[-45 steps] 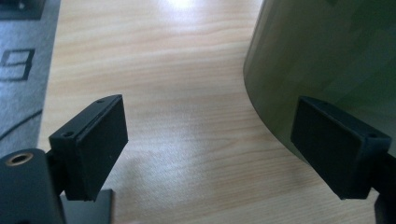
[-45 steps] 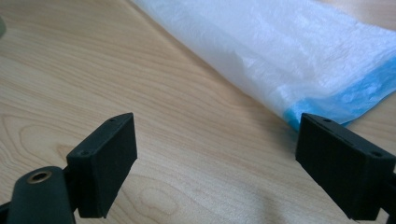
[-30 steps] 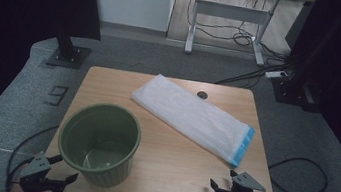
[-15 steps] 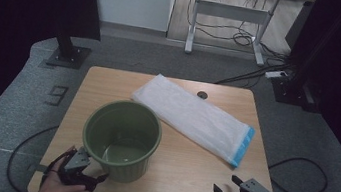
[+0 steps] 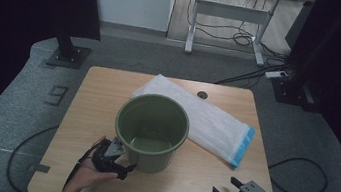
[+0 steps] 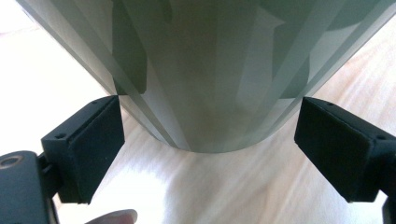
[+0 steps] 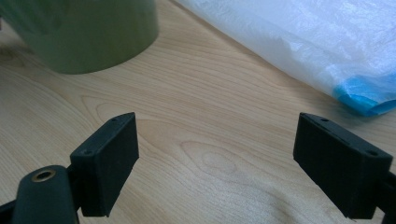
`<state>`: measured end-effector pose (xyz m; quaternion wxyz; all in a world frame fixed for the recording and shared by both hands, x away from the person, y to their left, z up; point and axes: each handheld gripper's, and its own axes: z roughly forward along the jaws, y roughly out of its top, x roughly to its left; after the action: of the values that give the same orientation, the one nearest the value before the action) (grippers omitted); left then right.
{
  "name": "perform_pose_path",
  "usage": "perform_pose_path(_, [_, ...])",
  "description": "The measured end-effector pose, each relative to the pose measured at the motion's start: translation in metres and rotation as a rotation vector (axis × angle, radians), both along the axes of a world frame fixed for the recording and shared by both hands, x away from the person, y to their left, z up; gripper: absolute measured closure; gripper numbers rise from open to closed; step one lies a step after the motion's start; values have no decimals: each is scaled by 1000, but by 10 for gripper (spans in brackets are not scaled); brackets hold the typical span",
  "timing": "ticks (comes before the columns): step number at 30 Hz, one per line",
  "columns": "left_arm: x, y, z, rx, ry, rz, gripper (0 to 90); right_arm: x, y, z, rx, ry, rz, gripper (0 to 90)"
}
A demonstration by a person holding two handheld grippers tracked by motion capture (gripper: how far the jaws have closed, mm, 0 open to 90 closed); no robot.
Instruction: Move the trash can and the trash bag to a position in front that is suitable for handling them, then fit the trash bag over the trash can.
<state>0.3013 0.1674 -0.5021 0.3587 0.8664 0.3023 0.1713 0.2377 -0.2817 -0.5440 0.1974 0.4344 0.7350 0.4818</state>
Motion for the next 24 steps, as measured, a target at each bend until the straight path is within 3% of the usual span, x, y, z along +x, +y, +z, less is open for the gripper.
perform_pose_path(4, [-5,-1,-2,8,-15,33,117,-2,-1,-1,-4,5,-2,139])
perform_pose_path(10, [-15,18,-8,18,13,92,124,-2,5,1,6,7,14,139])
perform_pose_path(12, [-19,28,-10,22,14,114,124,2,11,4,-20,-2,17,136])
perform_pose_path(13, [-20,34,-12,21,16,124,124,9,17,7,-55,-10,-9,133])
perform_pose_path(15, [-21,38,-14,20,19,129,124,12,19,8,-68,-10,-19,133])
perform_pose_path(16, [-21,42,-16,20,23,136,125,24,24,11,-104,-11,-49,134])
perform_pose_path(19, [-20,48,-23,22,25,163,135,35,28,13,-125,-7,-72,134])
perform_pose_path(20, [-19,49,-25,24,30,172,135,50,33,13,-146,6,-98,142])
perform_pose_path(21, [-19,51,-27,28,34,177,135,50,33,13,-146,6,-98,142])
perform_pose_path(24, [-19,60,-33,41,43,203,134,85,49,9,-180,42,-124,199])
